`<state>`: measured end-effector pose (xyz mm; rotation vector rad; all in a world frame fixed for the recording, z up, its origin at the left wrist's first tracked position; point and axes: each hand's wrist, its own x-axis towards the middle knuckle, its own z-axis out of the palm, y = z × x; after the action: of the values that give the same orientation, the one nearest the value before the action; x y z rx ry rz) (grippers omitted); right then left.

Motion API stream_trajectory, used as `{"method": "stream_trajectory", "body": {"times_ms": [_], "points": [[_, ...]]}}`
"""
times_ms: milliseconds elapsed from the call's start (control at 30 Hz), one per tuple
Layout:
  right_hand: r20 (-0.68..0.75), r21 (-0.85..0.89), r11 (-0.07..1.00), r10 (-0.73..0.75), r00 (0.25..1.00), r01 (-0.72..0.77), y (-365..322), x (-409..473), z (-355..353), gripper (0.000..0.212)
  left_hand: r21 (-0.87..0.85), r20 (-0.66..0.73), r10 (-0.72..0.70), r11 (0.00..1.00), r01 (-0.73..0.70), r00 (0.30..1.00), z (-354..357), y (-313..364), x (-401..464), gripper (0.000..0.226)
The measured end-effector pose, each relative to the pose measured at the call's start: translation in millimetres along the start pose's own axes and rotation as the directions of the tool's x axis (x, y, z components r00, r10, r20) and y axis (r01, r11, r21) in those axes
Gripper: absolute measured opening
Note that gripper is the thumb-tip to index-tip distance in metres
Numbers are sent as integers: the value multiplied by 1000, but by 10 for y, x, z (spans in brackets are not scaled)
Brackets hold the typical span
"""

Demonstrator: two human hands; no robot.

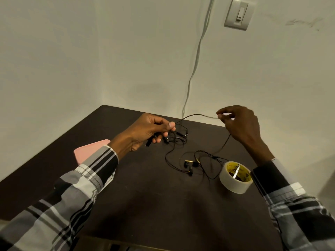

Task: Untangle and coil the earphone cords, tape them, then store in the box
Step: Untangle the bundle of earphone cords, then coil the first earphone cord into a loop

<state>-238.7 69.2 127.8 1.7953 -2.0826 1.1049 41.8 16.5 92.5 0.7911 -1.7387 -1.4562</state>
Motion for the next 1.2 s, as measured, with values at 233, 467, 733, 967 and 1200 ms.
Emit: {"method": "stream_trajectory", "body": {"times_ms": [233,467,733,967,1200], "points": [[109,261,945,-231,967,196,-372,-512,251,30,-12,20,-2,1000,2,1000,141,2,39,25],[112,350,931,-152,982,104,-491,-621,342,9,-36,73,-19,999,22,997,231,23,-26,23],[31,501,865,-54,998,31,-508,-423,107,8,-37,169,-40,998,47,985,362,-62,-204,28],[172,557,828,-48,984,-57,-364,-448,216,10,-378,215,174,922,-82,961,448,100,-266,37],[503,562,807,-159,849,-182,-359,-789,394,13,-635,124,323,752,-175,938,378,275,-139,35]]}}
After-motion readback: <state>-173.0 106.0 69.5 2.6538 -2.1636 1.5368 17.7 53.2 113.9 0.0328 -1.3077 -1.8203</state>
